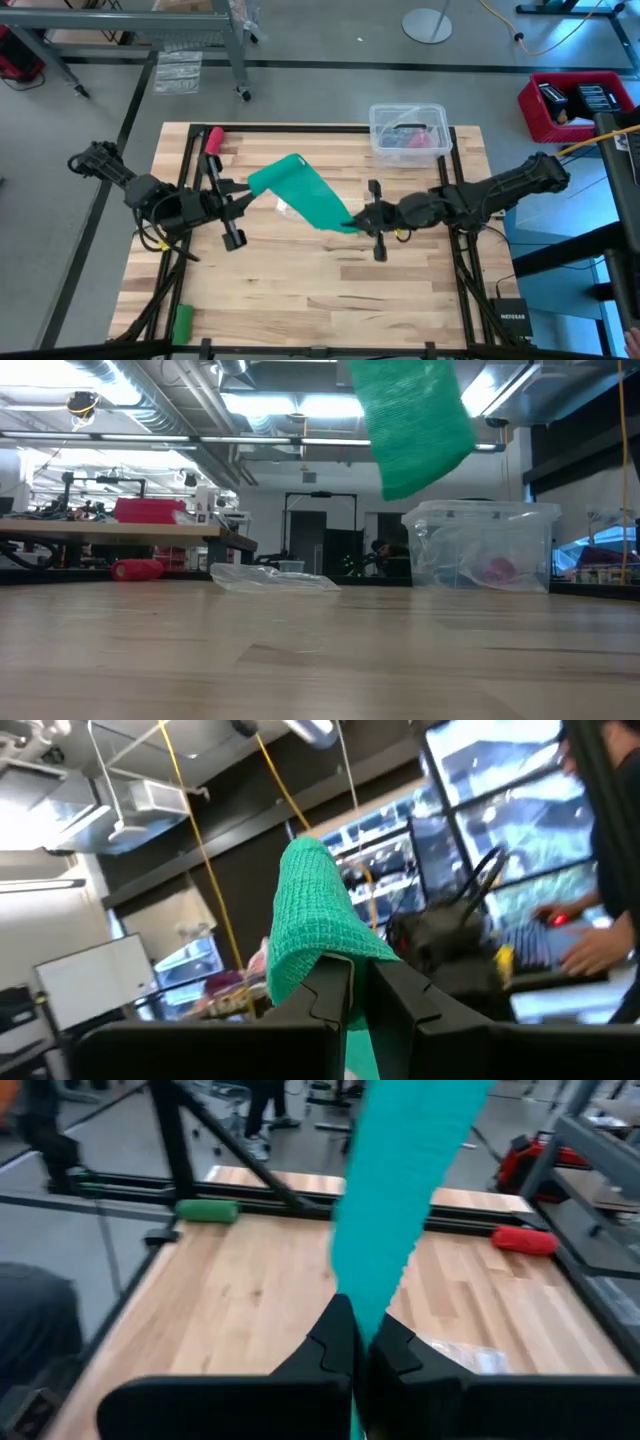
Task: Roll bandage
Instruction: Roll the green bandage
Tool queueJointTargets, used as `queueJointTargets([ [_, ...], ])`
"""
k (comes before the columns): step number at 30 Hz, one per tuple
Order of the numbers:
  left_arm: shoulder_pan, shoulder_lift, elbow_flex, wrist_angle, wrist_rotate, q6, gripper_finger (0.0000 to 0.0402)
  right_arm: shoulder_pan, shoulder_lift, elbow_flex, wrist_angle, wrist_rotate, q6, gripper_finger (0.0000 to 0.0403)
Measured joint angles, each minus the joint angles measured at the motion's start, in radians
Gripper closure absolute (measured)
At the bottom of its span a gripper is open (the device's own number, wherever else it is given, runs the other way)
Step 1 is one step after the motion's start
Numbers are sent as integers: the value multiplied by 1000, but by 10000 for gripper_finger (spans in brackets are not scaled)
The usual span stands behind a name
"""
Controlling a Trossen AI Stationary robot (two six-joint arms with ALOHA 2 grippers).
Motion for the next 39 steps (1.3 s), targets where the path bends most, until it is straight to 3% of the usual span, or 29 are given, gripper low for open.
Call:
queueJointTargets([
  [11,1,2,0,-130,-106,8,384,123,0,0,8,77,24,402],
  [26,66,7,0,-262,-115,-92,384,170,20,0,32,66,49,402],
  [39,77,61,0,-266,-115,-75,384,183,41,0,83,33,49,402],
])
